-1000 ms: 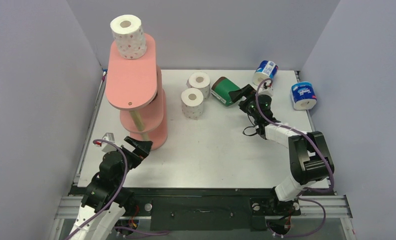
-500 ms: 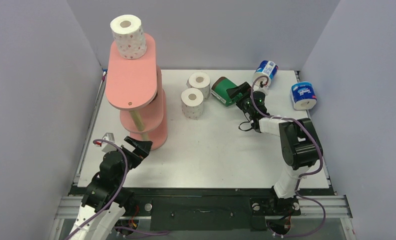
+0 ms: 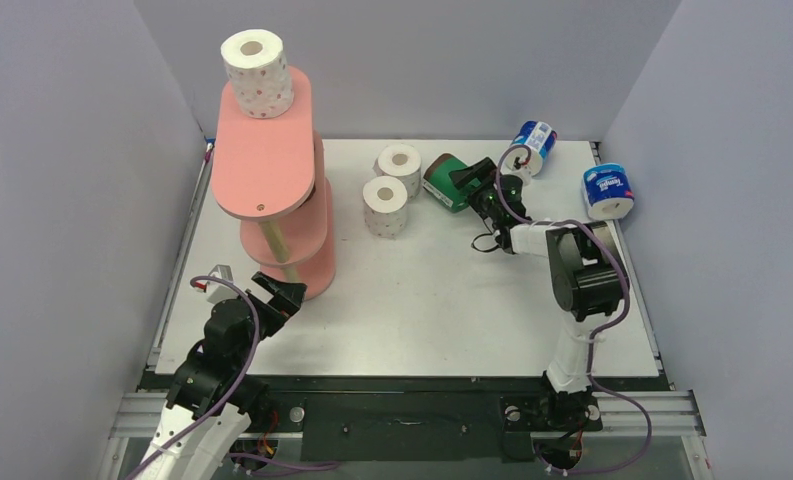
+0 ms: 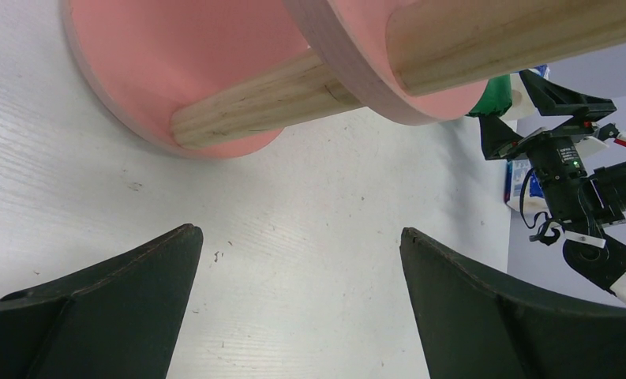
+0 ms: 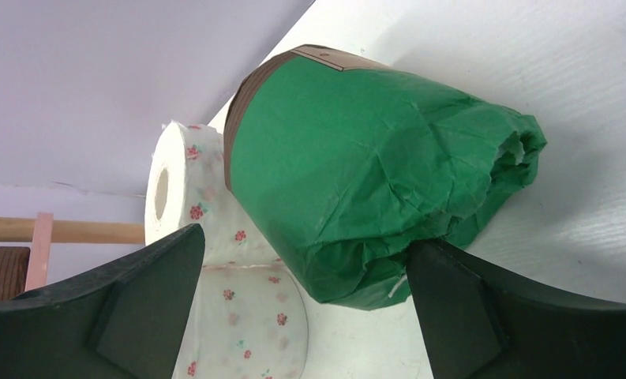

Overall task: Place and organize the paper towels onto the shelf
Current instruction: Adjust the paper towel at the center of the board.

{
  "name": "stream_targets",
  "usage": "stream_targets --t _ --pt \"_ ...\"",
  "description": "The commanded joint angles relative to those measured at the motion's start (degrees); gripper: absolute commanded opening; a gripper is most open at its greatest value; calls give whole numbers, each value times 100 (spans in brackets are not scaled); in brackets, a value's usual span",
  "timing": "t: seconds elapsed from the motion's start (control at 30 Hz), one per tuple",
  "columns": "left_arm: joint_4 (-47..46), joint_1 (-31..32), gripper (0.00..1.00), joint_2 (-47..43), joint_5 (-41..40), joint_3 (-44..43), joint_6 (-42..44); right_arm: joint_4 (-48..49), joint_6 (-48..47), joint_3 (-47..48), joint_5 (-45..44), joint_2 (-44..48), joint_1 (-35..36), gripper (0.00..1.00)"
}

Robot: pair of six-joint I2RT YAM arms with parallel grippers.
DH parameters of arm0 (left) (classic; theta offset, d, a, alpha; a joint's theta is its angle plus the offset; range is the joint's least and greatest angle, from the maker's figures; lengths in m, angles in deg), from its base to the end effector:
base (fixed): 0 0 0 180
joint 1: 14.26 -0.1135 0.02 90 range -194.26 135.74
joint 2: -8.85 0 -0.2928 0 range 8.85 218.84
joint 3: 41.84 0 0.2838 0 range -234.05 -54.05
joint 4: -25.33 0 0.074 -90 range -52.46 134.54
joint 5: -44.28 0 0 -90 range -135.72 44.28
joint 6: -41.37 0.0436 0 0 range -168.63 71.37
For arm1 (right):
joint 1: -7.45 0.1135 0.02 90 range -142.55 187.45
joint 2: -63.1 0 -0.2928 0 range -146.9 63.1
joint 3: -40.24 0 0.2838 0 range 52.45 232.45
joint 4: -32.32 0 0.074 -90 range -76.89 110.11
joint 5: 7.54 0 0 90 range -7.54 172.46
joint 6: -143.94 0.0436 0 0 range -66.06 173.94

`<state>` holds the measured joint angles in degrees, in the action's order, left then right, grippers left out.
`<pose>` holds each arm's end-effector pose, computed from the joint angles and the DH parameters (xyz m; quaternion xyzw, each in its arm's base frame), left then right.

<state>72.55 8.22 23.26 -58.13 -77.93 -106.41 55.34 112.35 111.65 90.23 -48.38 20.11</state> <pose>0.1009 -0.0316 0.2409 -0.3099 0.7839 -0.2718 0.4643 0.4441 0.1058 0.1689 0.2747 0.7548 0.3890 0.4510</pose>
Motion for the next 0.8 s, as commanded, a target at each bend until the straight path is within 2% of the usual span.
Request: stream_targets --t 0.0,0.27,0.6,0.77 --pt "-188 32 96 29 -100 -92 63 291 91 378 14 -182 -53 91" --pt "-132 28 96 22 -98 -86 12 527 191 568 137 -516 -84 84" --pt "-73 28 96 32 -122 -92 -9 1791 497 396 407 -805 -155 66" --pt "-50 28 96 14 -129 -84 -21 2095 600 417 531 -959 -173 56"
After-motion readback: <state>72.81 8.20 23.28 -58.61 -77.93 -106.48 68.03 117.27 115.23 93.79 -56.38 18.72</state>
